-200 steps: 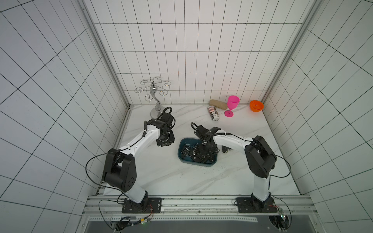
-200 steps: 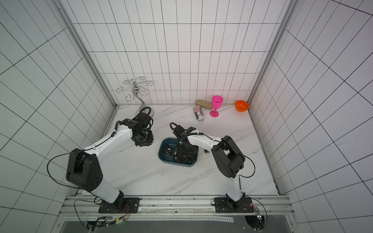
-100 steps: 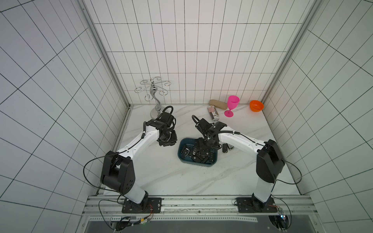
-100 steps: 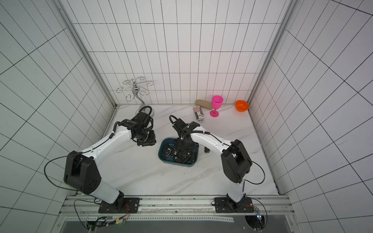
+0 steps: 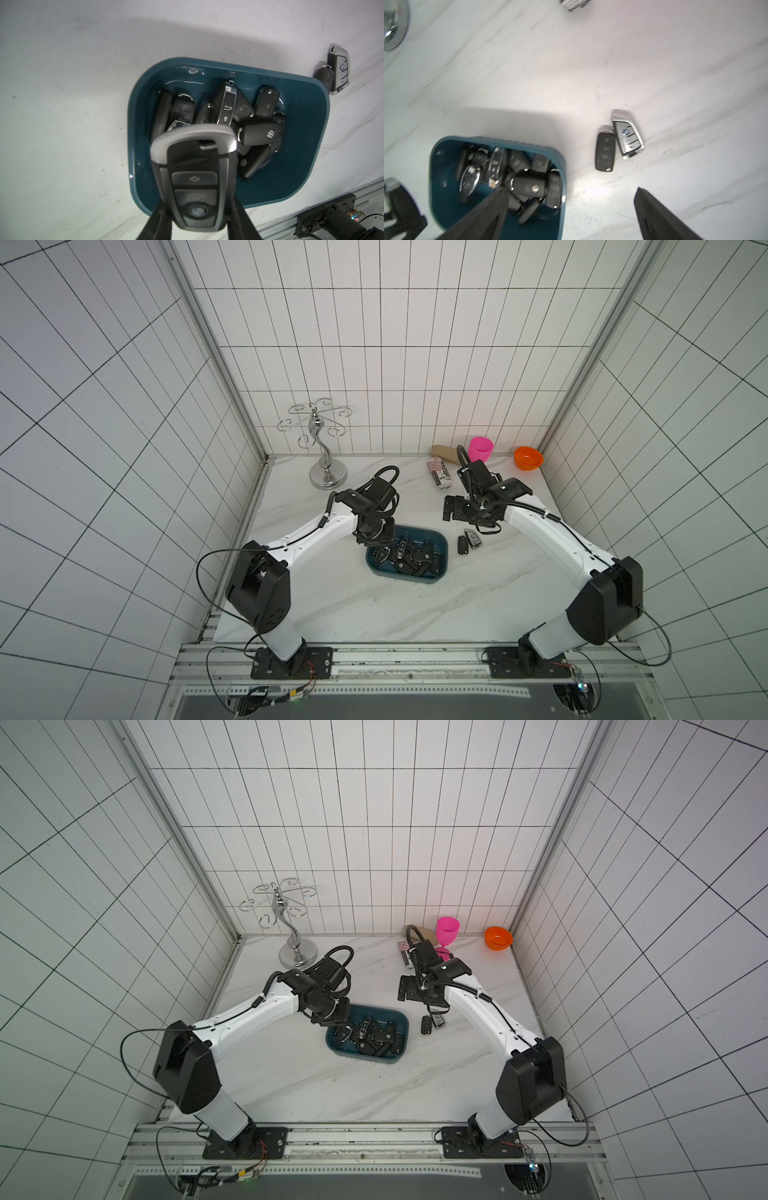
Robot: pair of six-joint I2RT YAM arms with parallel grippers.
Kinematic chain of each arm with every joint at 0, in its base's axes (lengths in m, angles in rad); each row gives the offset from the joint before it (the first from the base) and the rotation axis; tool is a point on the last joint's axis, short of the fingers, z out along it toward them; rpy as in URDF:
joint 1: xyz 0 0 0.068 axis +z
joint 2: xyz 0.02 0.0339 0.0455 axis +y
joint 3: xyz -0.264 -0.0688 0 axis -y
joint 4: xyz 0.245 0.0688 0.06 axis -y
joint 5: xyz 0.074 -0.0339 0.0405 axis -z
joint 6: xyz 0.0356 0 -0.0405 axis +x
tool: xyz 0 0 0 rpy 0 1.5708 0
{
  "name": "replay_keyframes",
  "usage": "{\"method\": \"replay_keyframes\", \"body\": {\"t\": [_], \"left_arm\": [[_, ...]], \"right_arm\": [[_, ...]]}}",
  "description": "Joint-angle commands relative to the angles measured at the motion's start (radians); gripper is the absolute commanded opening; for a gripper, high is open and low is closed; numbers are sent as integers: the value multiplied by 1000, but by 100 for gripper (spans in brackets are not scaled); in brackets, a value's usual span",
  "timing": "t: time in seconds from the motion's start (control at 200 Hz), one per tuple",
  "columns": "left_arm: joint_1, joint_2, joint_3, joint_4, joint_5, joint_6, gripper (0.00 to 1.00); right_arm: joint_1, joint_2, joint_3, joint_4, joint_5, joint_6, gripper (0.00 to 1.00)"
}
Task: Place the car key into the storage box
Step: Place the car key in the storage box.
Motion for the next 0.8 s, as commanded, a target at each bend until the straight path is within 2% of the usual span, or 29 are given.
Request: {"method": "replay_keyframes", "body": {"t": [0.0,0.155,0.365,0.575,0.794], "left_arm": [[-34,78,48,-25,-37,26,23],[-48,176,97,-56,-66,48,24],[-44,283,154,-68,-95,79,24],[-44,358,195,-74,-83,82,25],[-32,380,208,-85,-70,77,33]], "right_arm": [[-55,28,-48,1,-6,-9,99],[-110,39,-110,84,-77,-17,99],[-142,62,-182,184,-51,-14,99],[-161,134,-160,185,-51,-19,99],[-173,266,-89,165,-40,-34,99]]}}
